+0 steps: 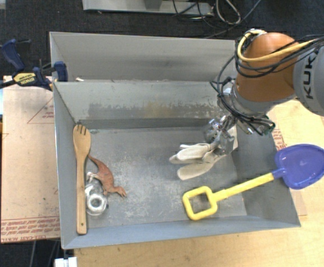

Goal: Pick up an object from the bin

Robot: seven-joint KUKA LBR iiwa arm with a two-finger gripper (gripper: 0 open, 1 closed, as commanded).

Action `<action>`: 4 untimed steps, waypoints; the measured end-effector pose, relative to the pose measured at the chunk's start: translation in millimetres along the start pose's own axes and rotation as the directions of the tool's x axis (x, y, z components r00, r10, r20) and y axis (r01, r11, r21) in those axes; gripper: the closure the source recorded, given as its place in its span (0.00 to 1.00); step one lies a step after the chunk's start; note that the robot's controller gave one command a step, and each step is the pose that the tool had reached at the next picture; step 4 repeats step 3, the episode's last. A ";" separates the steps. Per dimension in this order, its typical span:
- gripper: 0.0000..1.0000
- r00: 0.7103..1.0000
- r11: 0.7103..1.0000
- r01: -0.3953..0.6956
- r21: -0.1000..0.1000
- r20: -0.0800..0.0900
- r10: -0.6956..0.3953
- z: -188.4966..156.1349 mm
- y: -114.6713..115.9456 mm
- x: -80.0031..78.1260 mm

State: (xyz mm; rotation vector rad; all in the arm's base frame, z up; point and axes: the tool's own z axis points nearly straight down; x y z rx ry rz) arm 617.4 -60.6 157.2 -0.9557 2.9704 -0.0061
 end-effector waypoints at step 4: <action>1.00 0.947 0.947 0.322 -0.010 0.000 -0.322 -33.7 14.8 63.0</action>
Offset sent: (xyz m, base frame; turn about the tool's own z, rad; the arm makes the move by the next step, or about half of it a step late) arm -0.0843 -0.0428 -0.0606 -0.4174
